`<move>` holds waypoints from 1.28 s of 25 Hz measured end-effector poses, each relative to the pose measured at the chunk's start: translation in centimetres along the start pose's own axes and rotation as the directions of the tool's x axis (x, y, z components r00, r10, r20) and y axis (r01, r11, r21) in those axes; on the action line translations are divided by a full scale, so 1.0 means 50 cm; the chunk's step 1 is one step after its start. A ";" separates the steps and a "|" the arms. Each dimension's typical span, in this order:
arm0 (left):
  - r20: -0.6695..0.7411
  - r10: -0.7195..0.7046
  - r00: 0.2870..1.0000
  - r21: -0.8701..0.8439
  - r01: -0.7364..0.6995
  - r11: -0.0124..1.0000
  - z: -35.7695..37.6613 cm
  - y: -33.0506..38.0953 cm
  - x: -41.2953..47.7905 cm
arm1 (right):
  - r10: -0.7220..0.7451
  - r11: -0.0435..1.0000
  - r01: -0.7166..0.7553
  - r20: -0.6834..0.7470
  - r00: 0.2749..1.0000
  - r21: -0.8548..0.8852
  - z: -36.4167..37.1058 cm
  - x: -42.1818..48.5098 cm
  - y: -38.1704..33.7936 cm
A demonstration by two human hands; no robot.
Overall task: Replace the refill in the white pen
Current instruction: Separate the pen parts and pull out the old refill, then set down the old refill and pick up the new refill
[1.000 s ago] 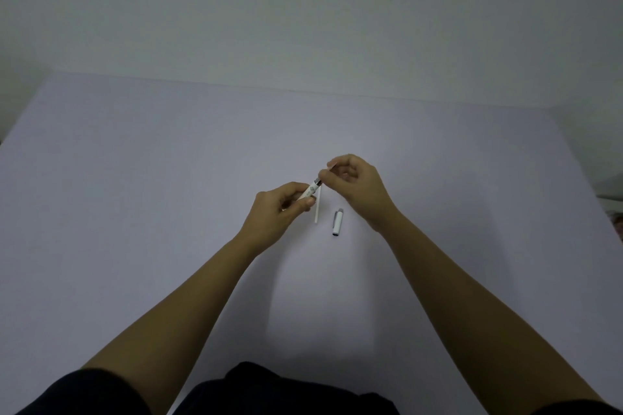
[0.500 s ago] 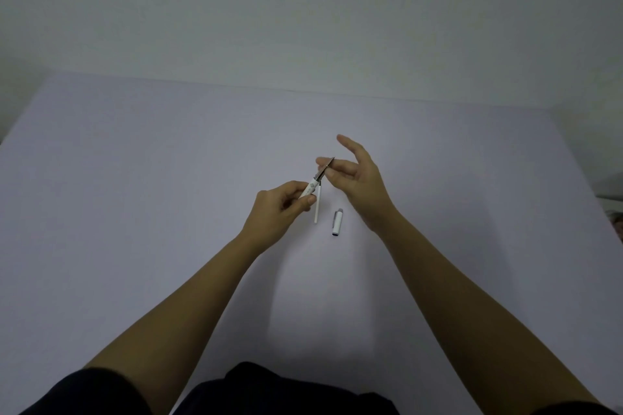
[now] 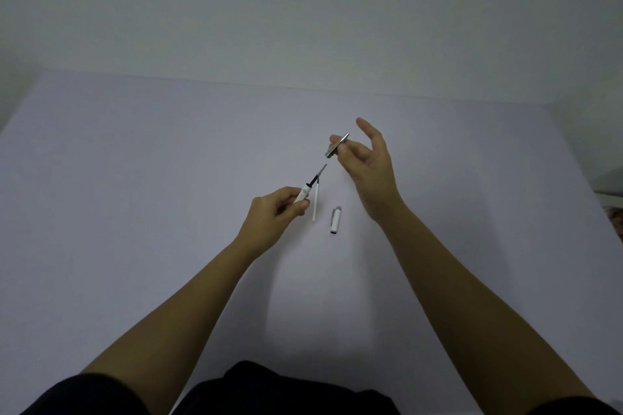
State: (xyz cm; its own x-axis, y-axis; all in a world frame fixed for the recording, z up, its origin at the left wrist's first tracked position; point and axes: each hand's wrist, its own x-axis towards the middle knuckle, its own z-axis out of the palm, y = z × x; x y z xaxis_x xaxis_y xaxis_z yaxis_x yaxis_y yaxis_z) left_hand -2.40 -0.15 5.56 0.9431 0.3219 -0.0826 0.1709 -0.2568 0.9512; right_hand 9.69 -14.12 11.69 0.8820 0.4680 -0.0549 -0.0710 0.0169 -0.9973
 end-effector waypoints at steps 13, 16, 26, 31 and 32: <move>-0.040 -0.034 0.999 -0.094 0.030 0.995 -0.006 -0.015 0.011 | 0.352 0.733 -0.503 -0.378 0.856 -0.457 -0.073 -0.040 0.207; -0.047 -0.053 0.997 -0.090 0.049 0.995 -0.009 -0.021 0.012 | 0.361 0.707 -0.526 -0.398 0.844 -0.474 -0.072 -0.048 0.231; -0.047 -0.070 0.996 -0.038 0.069 0.997 -0.020 -0.028 0.004 | 0.335 0.737 -0.503 -0.402 0.852 -0.452 -0.064 -0.051 0.257; -0.051 -0.071 0.996 -0.015 0.070 0.997 -0.018 -0.033 -0.003 | 0.322 0.735 -0.491 -0.397 0.859 -0.467 -0.069 -0.057 0.253; -0.051 -0.070 0.996 -0.011 0.069 0.998 -0.017 -0.033 -0.003 | 0.293 0.740 -0.477 -0.411 0.863 -0.474 -0.068 -0.055 0.246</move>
State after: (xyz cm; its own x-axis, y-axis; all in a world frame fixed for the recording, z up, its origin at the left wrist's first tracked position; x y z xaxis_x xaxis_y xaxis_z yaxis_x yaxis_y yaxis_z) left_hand -3.08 1.01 4.28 0.9131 0.3853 -0.1332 0.2324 -0.2236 0.9466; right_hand 7.95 -18.20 -0.58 0.9321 0.0456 -0.3592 -0.2522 -0.6299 -0.7345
